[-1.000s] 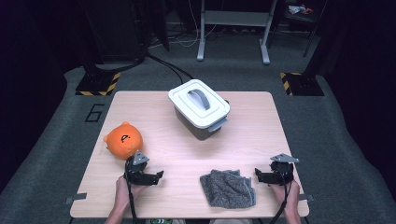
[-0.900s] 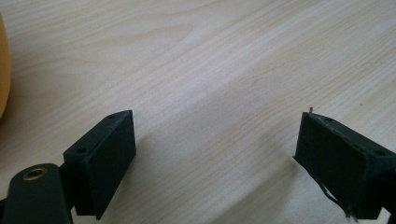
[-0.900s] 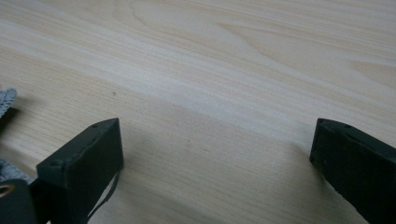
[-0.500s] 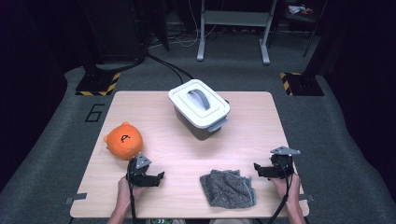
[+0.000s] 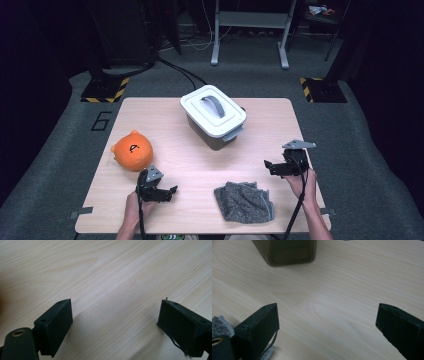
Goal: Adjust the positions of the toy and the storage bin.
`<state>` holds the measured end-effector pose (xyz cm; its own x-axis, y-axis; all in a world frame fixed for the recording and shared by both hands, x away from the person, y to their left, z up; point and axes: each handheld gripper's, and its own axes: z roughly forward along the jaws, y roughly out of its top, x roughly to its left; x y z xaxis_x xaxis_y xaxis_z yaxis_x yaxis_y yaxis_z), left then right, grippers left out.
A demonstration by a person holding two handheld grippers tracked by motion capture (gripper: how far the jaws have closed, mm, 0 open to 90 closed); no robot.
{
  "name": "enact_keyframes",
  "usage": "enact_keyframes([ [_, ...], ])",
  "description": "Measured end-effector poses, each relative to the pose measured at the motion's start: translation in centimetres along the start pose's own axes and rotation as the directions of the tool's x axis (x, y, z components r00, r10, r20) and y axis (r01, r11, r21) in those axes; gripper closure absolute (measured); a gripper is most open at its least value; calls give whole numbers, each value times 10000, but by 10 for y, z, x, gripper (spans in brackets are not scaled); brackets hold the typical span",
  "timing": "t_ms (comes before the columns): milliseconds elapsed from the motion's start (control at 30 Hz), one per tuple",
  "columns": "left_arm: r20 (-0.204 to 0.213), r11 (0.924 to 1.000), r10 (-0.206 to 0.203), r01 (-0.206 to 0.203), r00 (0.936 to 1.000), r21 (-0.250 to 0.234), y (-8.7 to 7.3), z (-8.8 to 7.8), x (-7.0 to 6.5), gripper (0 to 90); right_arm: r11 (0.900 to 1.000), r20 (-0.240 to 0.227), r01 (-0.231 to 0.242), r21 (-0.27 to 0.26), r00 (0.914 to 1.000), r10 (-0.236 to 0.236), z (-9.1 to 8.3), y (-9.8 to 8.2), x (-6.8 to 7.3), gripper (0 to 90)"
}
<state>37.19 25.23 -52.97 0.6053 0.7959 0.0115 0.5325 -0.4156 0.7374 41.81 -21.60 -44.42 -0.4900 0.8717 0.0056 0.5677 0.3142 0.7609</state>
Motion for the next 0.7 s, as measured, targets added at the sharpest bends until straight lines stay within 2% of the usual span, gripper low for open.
enact_keyframes([
  [67, -5, 10000, -7, 7, 10000, 1, 0, 0, 0, 119, 10000, -124, -5, -30, 9999, 5, 1, 6, 1, 41],
  [167, -17, 10000, -14, 14, 10000, -2, 0, 0, 0, 119, 9996, -220, 276, -34, 9994, -277, 5, 15, 5, 43],
  [367, -37, 10000, -52, 52, 10000, -12, 0, 0, -1, 120, 9985, -364, 531, -107, 9979, -535, 11, 35, 13, 49],
  [700, -97, 10000, -45, 45, 9999, -45, 0, 0, -1, 121, 9945, -720, 983, -348, 9923, -1006, 25, 73, 31, 84],
])
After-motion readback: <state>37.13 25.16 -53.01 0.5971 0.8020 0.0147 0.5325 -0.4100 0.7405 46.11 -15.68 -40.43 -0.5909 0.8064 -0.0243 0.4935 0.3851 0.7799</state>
